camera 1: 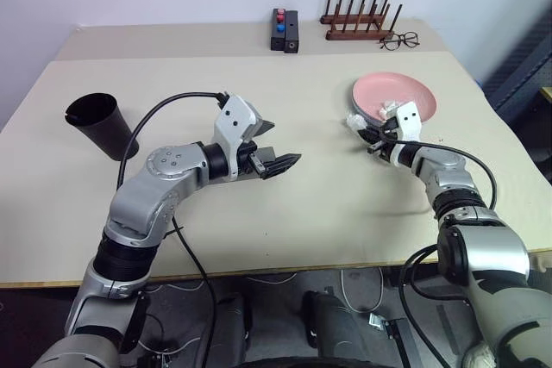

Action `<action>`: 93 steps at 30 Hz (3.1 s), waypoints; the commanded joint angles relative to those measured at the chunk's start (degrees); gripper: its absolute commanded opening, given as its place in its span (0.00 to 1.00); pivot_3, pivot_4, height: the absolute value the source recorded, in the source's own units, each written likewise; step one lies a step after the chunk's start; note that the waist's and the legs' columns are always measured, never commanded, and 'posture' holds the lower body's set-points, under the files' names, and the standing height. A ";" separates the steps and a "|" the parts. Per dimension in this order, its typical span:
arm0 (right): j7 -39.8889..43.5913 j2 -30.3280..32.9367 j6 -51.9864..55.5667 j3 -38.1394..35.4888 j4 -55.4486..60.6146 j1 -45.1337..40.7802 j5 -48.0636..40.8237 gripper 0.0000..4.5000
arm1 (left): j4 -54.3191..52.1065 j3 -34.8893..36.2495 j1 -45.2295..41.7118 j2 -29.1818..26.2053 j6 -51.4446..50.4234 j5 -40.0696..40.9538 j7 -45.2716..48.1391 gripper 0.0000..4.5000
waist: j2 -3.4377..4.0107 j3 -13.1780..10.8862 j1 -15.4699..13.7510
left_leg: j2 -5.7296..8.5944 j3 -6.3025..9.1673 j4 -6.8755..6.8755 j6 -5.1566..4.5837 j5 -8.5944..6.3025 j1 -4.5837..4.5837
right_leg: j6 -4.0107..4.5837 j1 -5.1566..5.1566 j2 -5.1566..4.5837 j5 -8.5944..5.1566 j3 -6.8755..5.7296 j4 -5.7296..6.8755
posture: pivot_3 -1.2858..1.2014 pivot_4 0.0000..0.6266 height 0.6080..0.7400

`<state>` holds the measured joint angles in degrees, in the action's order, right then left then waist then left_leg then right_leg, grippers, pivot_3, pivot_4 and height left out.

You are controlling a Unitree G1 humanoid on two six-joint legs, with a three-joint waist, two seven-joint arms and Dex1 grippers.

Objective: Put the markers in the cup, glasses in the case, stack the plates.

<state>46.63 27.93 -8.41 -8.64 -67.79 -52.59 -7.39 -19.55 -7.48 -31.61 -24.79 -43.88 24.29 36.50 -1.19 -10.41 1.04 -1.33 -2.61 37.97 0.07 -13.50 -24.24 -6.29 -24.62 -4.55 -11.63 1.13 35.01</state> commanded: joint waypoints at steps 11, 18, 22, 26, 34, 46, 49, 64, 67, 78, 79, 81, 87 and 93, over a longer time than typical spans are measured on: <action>-12.18 6.14 -3.63 -3.10 -3.53 -8.07 1.82 0.07 | 0.43 0.16 -1.05 1.73 2.53 -0.33 -0.20 1.00 | 0.01 -0.01 0.14 | 0.00 0.00 -0.02 0.00 0.00 0.00 | 0.11 0.00 0.00 -0.06 0.00 -0.02 | 0.52 0.24 1.00; -13.34 5.63 -3.68 -3.27 -5.14 -9.12 2.81 0.79 | -0.85 1.24 0.46 0.94 1.82 0.05 -1.17 1.00 | 0.02 -0.01 0.15 | 0.00 -0.01 -0.02 0.00 0.00 0.00 | 0.11 0.00 0.00 -0.06 0.01 -0.02 | 0.52 0.24 1.00; -12.87 5.86 -4.41 -3.38 -4.66 -8.87 2.60 0.89 | -1.24 1.50 1.23 1.23 2.19 -0.32 -2.39 1.00 | 0.02 -0.01 0.11 | 0.00 0.00 -0.02 0.00 0.00 0.00 | 0.10 0.00 0.00 -0.06 0.01 -0.02 | 0.52 0.24 1.00; -9.27 6.06 -5.94 -4.04 -2.19 -8.26 1.05 0.89 | -0.72 2.48 3.05 1.89 6.57 -3.17 -5.74 1.00 | 0.02 -0.01 0.13 | 0.00 0.00 -0.02 0.00 0.00 0.00 | 0.10 0.00 0.00 -0.06 0.01 -0.02 | 0.52 0.24 1.00; 14.64 8.65 6.74 -2.59 24.83 7.92 -7.77 0.89 | 4.01 6.38 8.39 1.16 17.40 -4.93 -4.41 1.00 | 0.04 -0.01 -0.42 | -0.01 0.04 -0.06 0.00 0.00 0.00 | -0.05 0.02 -0.01 0.03 -0.06 0.00 | 0.52 0.24 1.00; 19.24 25.04 27.54 -15.71 52.96 38.22 -18.14 0.89 | 3.83 15.73 21.61 -6.73 25.76 0.57 8.32 1.00 | 0.09 -0.03 -0.32 | -0.08 -0.04 -0.09 0.01 -0.03 0.03 | 0.16 -0.05 -0.09 -0.09 -0.05 -0.04 | 0.52 0.24 1.00; 17.64 24.93 29.36 -21.72 59.23 47.63 -19.75 0.89 | 2.64 19.43 27.18 -8.33 29.48 0.59 9.37 1.00 | 0.09 -0.02 -0.37 | -0.14 -0.05 -0.09 0.01 -0.03 0.01 | 0.20 -0.08 -0.09 -0.11 -0.05 -0.04 | 0.52 0.24 1.00; 8.69 19.02 31.91 -29.48 70.10 61.34 -23.66 0.89 | -1.73 25.44 38.20 -8.71 32.35 3.53 9.11 1.00 | 0.10 0.02 -0.37 | -0.32 -0.14 -0.10 0.11 -0.13 -0.05 | 0.22 -0.08 -0.16 -0.10 -0.04 -0.38 | 0.52 0.24 1.00; 8.62 19.02 31.74 -29.88 70.17 61.93 -24.22 0.89 | -2.75 26.23 38.02 -8.12 31.68 4.05 6.88 1.00 | 0.10 0.02 -0.43 | -0.32 -0.13 -0.10 0.10 -0.14 -0.10 | 0.23 -0.08 -0.16 -0.09 -0.07 -0.46 | 0.52 0.24 1.00; 9.80 18.16 29.76 -27.60 71.02 61.21 -24.34 0.89 | -5.97 25.96 35.93 -4.85 27.28 6.62 -1.14 1.00 | 0.11 0.03 -0.36 | -0.31 -0.14 -0.10 0.08 -0.14 -0.10 | 0.26 -0.01 -0.12 -0.05 -0.07 -0.60 | 0.52 0.24 1.00; 9.80 18.09 29.59 -27.05 70.91 60.75 -24.28 0.89 | -5.99 25.70 35.96 -4.47 27.27 6.61 -1.46 1.00 | 0.10 0.03 -0.35 | -0.31 -0.14 -0.10 0.08 -0.14 -0.10 | 0.26 -0.01 -0.12 -0.05 -0.07 -0.59 | 0.52 0.24 1.00; 9.74 18.05 29.18 -26.01 70.53 59.83 -24.05 0.89 | -6.08 25.17 36.05 -3.84 27.29 6.46 -1.90 1.00 | 0.10 0.03 -0.34 | -0.31 -0.14 -0.10 0.08 -0.14 -0.10 | 0.26 -0.01 -0.11 -0.05 -0.07 -0.60 | 0.52 0.24 1.00; 10.19 18.66 29.10 -24.82 69.71 58.54 -24.35 0.89 | -6.07 25.37 37.45 -3.51 27.79 6.68 -1.46 1.00 | 0.10 0.02 -0.42 | -0.30 -0.13 -0.10 0.08 -0.14 -0.11 | 0.27 0.00 -0.12 -0.04 -0.08 -0.62 | 0.52 0.24 1.00; 11.20 19.37 29.71 -23.67 69.11 57.32 -24.39 0.89 | -7.04 26.46 39.41 -3.99 27.63 7.31 -1.20 1.00 | 0.10 0.03 -0.34 | -0.31 -0.14 -0.10 0.08 -0.15 -0.11 | 0.28 0.00 -0.12 -0.04 -0.07 -0.64 | 0.52 0.24 1.00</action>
<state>57.32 46.12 21.56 -31.87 0.72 5.22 -30.97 -24.09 17.38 7.11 -28.24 -16.93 30.66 34.89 -1.08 -10.38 0.70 -1.64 -2.74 37.87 0.16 -13.65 -24.35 -6.01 -24.62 -4.67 -11.67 1.06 34.37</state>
